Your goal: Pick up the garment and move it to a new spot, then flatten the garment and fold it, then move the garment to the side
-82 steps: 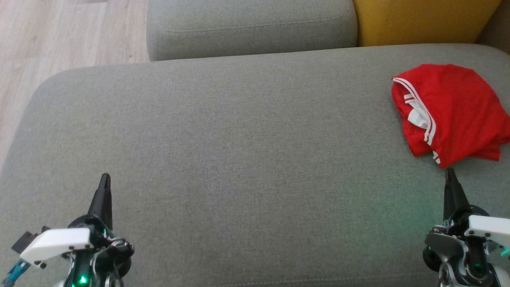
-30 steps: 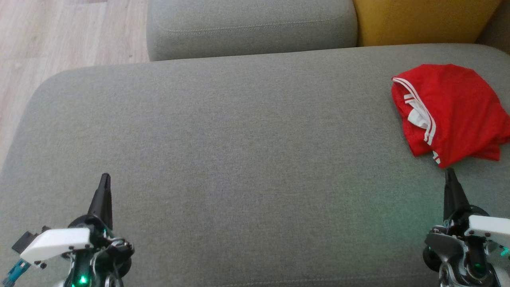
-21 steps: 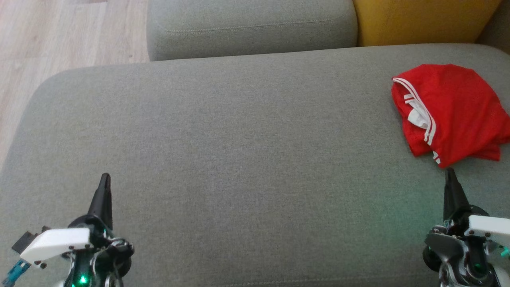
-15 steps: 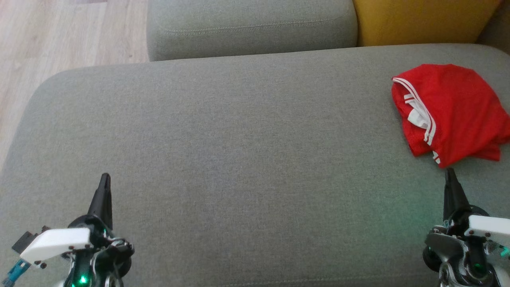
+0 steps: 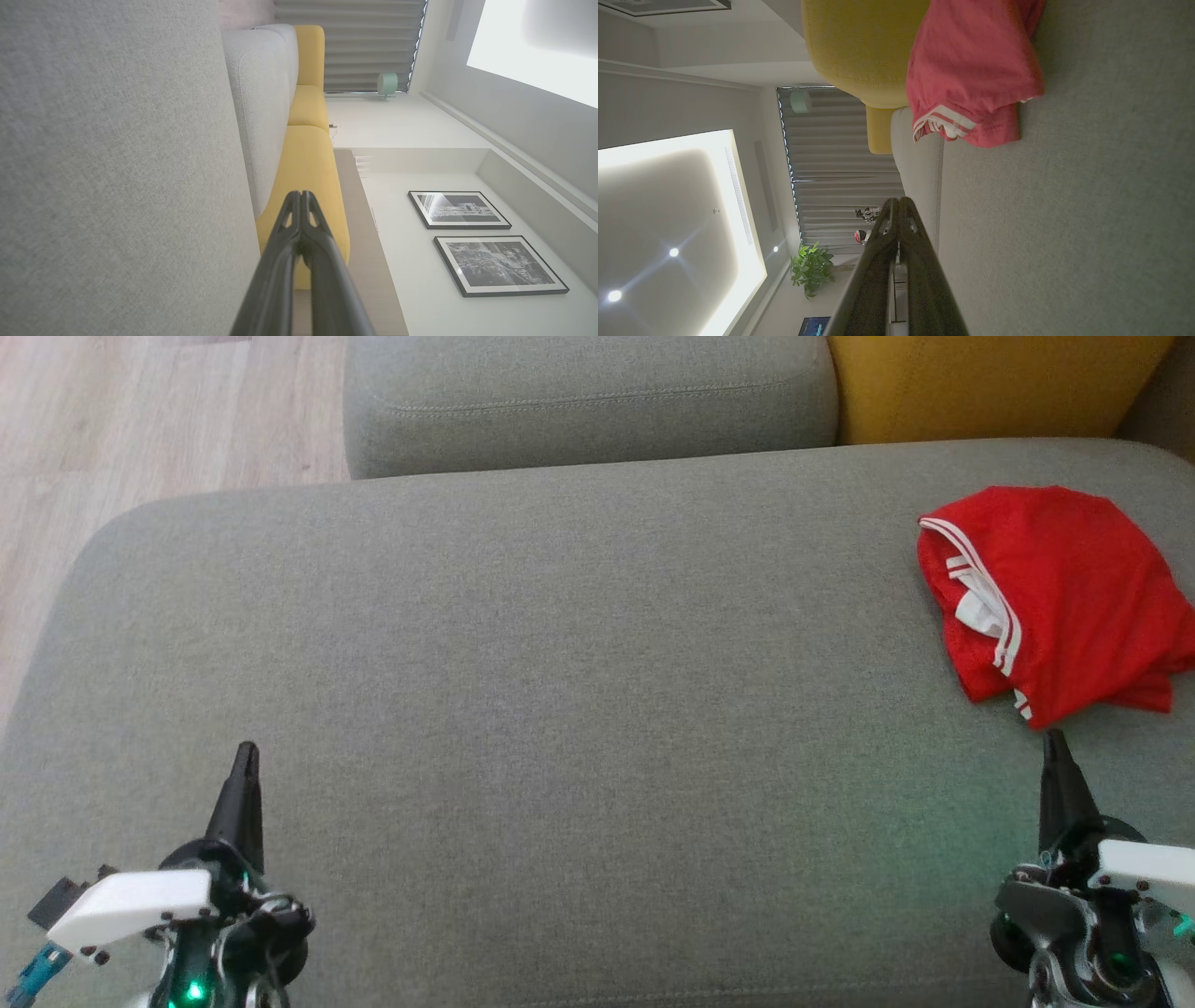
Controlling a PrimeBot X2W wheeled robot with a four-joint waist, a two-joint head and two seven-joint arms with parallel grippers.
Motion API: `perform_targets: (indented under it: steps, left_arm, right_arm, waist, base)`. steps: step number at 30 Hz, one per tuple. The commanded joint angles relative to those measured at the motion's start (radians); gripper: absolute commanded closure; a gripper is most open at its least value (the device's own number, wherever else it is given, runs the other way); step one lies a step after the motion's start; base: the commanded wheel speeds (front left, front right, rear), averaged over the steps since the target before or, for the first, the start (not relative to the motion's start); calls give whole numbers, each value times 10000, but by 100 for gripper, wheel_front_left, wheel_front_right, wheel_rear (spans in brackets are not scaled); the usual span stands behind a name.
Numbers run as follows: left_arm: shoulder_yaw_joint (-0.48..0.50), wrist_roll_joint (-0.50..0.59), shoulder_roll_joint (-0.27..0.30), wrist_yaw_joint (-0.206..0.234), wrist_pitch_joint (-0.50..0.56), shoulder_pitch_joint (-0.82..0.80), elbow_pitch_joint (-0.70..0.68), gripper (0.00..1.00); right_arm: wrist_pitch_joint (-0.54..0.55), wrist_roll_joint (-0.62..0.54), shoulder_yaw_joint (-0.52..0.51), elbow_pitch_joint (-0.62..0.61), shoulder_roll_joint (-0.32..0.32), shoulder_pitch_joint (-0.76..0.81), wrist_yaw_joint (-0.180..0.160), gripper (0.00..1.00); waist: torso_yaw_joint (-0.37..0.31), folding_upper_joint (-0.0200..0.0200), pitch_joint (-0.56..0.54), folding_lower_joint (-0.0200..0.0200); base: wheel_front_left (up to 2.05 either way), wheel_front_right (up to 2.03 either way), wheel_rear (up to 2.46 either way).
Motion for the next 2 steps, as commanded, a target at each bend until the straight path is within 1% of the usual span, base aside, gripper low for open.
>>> perform_targets:
  steps: [1,2]
  left_arm:
    - [356,-67,85,-73,78,-560,-297,100]
    - [356,-67,85,-73,78,-560,-297,100]
  right_arm:
    - [68,60,200,-310,-70,-527,-7,100]
    - [68,60,200,-310,-70,-527,-7,100]
  waist:
    - [0,0,0,0]
    - [0,0,0,0]
  base:
    - [0,0,0]
    - [0,0,0]
